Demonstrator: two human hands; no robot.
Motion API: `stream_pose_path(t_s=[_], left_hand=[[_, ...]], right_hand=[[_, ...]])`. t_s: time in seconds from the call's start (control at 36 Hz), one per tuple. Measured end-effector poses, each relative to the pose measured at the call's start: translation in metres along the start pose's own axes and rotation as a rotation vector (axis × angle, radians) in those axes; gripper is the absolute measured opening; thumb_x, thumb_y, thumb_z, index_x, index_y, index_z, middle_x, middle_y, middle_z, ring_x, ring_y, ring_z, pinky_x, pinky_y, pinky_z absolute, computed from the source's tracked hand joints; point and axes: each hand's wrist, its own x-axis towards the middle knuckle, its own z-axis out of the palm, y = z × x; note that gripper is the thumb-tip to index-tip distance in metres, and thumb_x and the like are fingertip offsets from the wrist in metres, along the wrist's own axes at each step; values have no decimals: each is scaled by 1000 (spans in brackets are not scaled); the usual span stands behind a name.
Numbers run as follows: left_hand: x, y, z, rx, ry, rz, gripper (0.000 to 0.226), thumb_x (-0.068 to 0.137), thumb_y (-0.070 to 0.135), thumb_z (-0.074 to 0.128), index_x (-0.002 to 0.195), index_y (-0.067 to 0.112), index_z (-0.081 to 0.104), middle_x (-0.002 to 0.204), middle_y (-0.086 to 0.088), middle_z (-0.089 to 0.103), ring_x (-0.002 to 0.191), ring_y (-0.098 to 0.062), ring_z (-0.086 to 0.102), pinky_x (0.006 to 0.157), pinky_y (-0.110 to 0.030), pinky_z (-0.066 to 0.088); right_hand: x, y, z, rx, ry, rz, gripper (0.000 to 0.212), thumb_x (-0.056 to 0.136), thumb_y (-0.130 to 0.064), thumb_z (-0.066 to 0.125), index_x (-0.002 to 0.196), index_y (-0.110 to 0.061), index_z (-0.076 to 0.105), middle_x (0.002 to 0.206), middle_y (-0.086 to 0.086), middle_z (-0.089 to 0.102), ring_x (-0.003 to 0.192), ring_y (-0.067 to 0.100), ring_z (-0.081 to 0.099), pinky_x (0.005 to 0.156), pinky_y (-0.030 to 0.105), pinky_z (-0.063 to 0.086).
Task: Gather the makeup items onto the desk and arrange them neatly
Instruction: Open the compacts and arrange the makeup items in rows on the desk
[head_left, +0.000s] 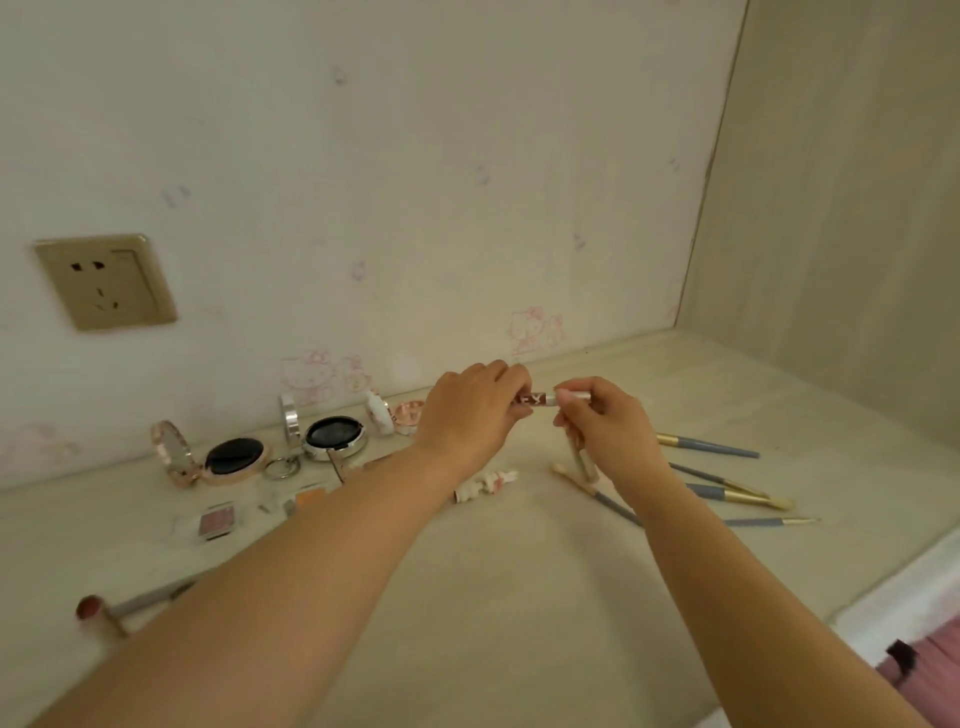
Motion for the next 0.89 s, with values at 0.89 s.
stream_pose_path(t_s=[0.89], left_hand=[[-276,11,-114,-70,-75,-476,27,93,44,45,101,25,62,84,8,60,73,-9,49,57,-26,37]], right_hand=[[-207,-33,118,-22,-355,44,21,94,-30,48,89,-16,63,61,-6,59,57,6,49,59,21,40]])
